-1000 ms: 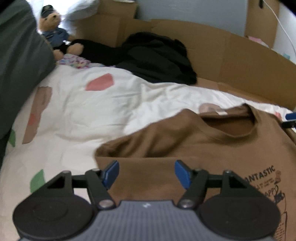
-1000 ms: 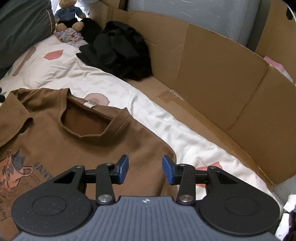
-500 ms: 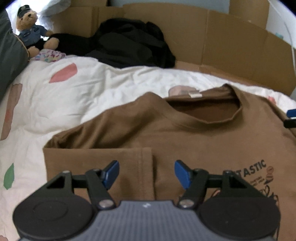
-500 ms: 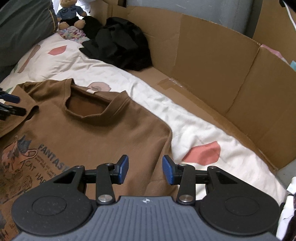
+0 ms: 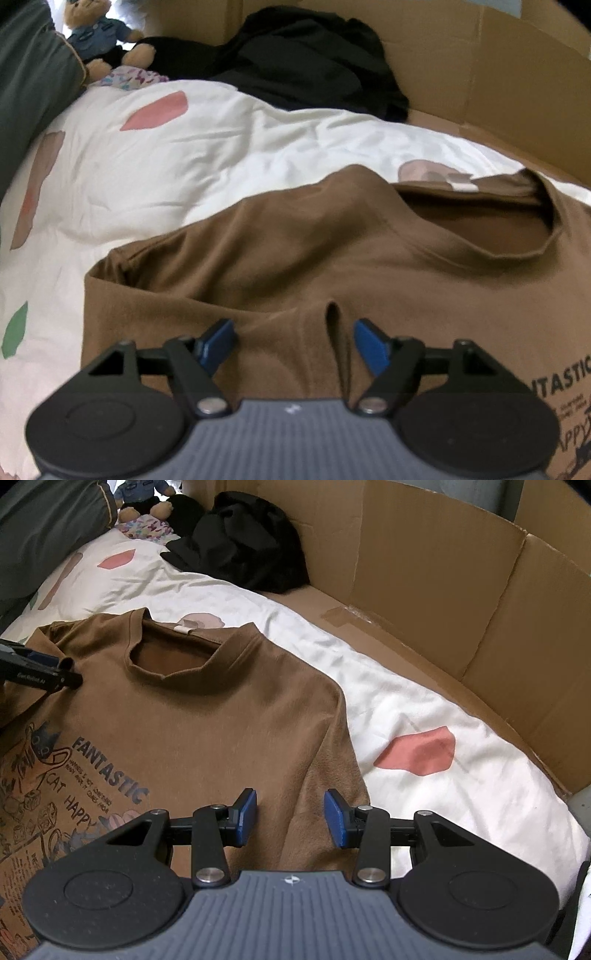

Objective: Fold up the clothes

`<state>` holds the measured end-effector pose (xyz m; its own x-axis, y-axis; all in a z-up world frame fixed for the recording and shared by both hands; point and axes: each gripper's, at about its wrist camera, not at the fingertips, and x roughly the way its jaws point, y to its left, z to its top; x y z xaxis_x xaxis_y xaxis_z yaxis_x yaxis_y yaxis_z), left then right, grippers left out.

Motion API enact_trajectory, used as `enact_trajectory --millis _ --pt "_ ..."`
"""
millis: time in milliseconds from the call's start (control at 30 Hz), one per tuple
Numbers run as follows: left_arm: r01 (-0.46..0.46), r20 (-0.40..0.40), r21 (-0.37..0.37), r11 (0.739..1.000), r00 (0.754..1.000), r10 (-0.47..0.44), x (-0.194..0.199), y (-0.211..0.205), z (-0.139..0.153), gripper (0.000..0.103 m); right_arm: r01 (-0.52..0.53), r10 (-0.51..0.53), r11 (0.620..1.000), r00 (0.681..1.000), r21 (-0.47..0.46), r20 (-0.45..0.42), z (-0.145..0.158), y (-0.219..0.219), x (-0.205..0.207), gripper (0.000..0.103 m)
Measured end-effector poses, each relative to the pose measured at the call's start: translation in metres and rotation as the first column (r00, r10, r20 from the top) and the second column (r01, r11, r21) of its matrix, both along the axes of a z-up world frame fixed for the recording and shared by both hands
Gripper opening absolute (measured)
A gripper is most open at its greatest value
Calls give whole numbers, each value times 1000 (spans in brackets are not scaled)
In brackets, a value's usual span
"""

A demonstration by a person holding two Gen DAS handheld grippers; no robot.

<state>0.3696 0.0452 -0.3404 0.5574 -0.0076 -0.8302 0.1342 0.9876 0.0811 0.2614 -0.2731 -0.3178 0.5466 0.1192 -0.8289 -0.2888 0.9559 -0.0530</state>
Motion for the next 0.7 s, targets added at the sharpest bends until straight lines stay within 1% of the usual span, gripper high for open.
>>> enact_trajectory --millis 67,133,200,267,367,500,700 --pt "5 -1 -16 1000 1000 -5 3 2 2 56 -2 2 1000 1000 1 0 0 1 0 45" --pt "-13 -35 -113 994 999 9 10 13 8 14 -5 5 1000 1000 2 1 0 3 -1 45" --pt "-32 -48 -157 987 999 25 12 23 15 7 -14 14 1000 1000 4 5 2 4 -1 45" --pt "-35 -36 -165 986 999 29 11 32 24 6 -18 18 1000 1000 1 6 4 4 -2 45" --pt "-80 -21 -198 977 997 77 7 59 35 6 -9 9 1000 1000 -1 5 6 4 -2 45" --pt "-146 -10 -231 962 989 148 -2 107 48 5 -4 4 1000 1000 -8 8 11 9 -1 45" --pt "-216 6 -257 942 974 225 -13 158 56 5 -11 11 999 1000 -30 12 12 19 5 45"
